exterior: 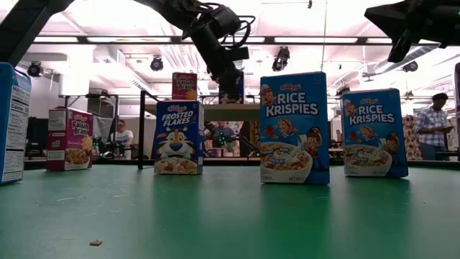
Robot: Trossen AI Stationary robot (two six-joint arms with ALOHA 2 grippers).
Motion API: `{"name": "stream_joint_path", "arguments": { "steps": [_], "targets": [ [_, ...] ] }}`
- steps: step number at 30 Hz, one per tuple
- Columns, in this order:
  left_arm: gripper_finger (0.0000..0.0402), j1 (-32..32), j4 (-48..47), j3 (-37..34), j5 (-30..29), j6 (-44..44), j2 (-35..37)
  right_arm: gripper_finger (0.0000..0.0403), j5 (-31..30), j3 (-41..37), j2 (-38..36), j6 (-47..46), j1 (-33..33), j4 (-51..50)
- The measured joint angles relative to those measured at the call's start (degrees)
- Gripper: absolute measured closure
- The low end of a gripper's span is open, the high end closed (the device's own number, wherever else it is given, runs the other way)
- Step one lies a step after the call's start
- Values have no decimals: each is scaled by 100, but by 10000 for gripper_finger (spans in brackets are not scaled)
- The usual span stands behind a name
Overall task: Stack cereal on shelf
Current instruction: Put the middle blue cereal box on the shelf
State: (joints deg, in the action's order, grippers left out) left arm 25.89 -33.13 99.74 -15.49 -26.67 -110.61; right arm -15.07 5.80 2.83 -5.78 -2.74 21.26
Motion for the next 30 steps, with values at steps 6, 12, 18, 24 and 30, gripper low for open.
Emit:
{"name": "stream_joint_path", "arguments": {
  "steps": [6, 12, 18, 24, 30],
  "targets": [
    [401, 0, 123, 0, 0, 149, 0, 394, 0, 0, 0, -15, -2, 0],
    [401, 0, 196, 0, 0, 180, 0, 394, 0, 0, 0, -13, -2, 2],
    [401, 0, 309, 0, -2, 212, 0, 394, -2, 0, 0, -15, -2, 2],
    [401, 0, 296, 0, -2, 178, 0, 394, 0, 0, 0, -15, -1, 0],
    [401, -97, 13, -4, -6, 129, 151, 394, 0, 13, 0, -15, 0, -4]
  ]
}}
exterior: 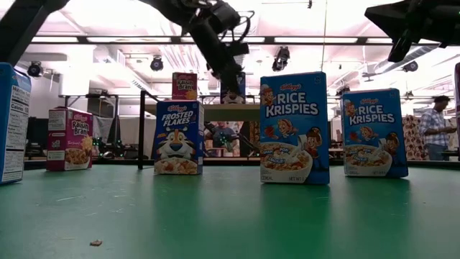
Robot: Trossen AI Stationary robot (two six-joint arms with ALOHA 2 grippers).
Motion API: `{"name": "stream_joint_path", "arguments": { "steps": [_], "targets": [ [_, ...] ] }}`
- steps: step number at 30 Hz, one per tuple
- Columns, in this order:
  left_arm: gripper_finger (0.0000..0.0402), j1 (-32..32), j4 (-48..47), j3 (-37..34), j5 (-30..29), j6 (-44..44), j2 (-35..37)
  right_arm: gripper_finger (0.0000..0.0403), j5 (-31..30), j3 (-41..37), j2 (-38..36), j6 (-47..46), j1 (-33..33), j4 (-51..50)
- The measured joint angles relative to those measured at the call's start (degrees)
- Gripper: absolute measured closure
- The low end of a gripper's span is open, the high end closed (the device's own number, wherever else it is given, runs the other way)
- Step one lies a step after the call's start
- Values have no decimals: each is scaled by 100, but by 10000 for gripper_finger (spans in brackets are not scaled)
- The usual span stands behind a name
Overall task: Stack cereal on shelf
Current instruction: Put the middle blue cereal box on the shelf
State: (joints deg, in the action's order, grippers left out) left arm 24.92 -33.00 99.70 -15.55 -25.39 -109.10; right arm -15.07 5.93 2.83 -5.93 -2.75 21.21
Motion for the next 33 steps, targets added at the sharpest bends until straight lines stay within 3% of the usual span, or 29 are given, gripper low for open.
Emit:
{"name": "stream_joint_path", "arguments": {
  "steps": [13, 26, 33],
  "targets": [
    [401, -600, -672, -165, 610, 248, 1373, 394, 0, 2, 0, -2, 0, -22],
    [401, -1175, 1441, -3228, 612, 850, 3811, 394, -2, 7, 0, 155, 0, -432],
    [401, -1201, 2610, -4461, 614, 1216, 4559, 394, 0, 7, 36, 426, -2, -782]
  ]
}}
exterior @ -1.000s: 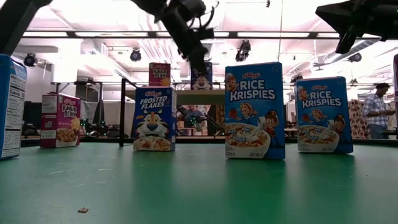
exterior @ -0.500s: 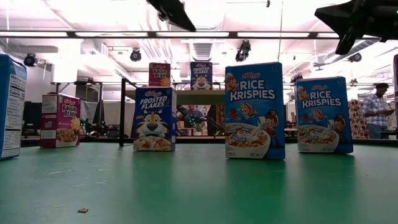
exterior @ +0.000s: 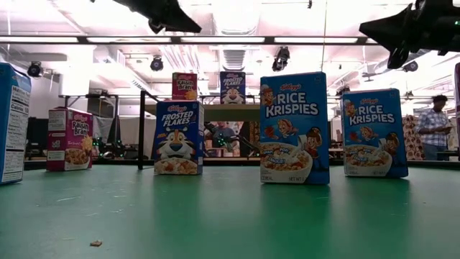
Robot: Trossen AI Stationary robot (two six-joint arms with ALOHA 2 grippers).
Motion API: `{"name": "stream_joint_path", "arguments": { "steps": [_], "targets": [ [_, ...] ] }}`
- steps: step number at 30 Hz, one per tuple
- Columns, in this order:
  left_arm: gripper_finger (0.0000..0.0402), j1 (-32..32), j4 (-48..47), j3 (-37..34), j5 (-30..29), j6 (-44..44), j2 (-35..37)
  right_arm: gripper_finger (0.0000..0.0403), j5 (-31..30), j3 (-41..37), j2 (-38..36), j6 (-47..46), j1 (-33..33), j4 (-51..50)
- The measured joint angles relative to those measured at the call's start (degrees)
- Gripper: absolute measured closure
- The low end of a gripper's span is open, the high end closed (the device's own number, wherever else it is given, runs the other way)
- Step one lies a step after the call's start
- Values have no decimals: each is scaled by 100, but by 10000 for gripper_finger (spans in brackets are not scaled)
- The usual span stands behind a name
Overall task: Stack cereal on shelf
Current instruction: Put the middle blue cereal box on the shelf
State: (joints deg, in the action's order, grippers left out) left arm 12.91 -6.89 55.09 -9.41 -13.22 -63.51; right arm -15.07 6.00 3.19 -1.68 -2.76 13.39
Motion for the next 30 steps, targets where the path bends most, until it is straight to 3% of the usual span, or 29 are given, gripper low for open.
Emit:
{"name": "stream_joint_path", "arguments": {
  "steps": [3, 9, 19, 24, 30],
  "targets": [
    [401, -9, 529, -577, 13, 89, 265, 394, -1, 0, 98, 254, 1, 34],
    [401, -13, 1704, -1611, 733, 93, 916, 394, 22, 0, 515, 285, 0, 345],
    [401, -13, 1848, -2362, 898, 187, 2019, 394, 46, 115, 1693, 142, 0, 1977],
    [401, -13, 1616, -2344, 898, 175, 2334, 394, 46, 816, 2288, -264, 2, 1454],
    [401, -11, 1571, -2308, 893, -176, 2495, 394, 2, 2297, 3066, -829, 2, -569]
  ]
}}
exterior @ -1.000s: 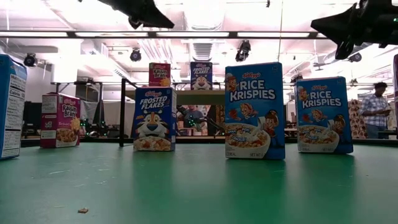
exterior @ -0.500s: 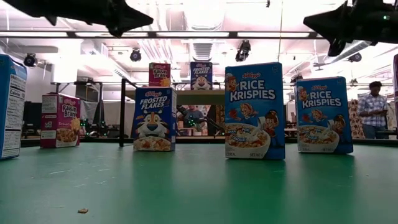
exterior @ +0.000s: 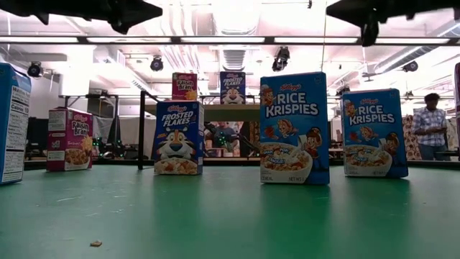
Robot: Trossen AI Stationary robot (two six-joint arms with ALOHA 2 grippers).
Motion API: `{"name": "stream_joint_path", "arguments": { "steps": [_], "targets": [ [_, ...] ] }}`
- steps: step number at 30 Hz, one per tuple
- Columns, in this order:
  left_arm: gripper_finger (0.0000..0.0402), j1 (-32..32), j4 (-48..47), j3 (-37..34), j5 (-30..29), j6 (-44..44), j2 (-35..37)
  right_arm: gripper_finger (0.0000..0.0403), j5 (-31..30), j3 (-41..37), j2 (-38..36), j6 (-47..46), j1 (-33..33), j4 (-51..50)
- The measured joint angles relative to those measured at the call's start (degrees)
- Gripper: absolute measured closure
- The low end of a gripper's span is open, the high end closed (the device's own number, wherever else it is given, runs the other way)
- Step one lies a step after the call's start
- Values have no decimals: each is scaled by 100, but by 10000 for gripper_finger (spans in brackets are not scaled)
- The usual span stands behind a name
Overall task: Stack cereal on shelf
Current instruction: Put the middle blue cereal box on the shelf
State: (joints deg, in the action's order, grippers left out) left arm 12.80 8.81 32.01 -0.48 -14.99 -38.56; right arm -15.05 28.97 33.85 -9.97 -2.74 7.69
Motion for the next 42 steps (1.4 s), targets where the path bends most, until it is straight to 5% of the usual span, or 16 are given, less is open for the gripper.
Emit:
{"name": "stream_joint_path", "arguments": {
  "steps": [14, 18, 30, 42],
  "targets": [
    [401, 0, 9, 7, -50, -249, -14, 394, 101, 3329, 2014, -2432, 0, -5517],
    [401, 0, 79, 9, -52, -253, -29, 394, 107, 4003, 2631, -2583, -2, -6279],
    [401, 7, 117, 11, -780, -509, 10, 394, -306, 5797, 4537, -943, -454, -6128],
    [401, 7, -69, 9, -861, -552, 21, 394, -404, 6480, 6052, 861, -1285, -4761]
  ]
}}
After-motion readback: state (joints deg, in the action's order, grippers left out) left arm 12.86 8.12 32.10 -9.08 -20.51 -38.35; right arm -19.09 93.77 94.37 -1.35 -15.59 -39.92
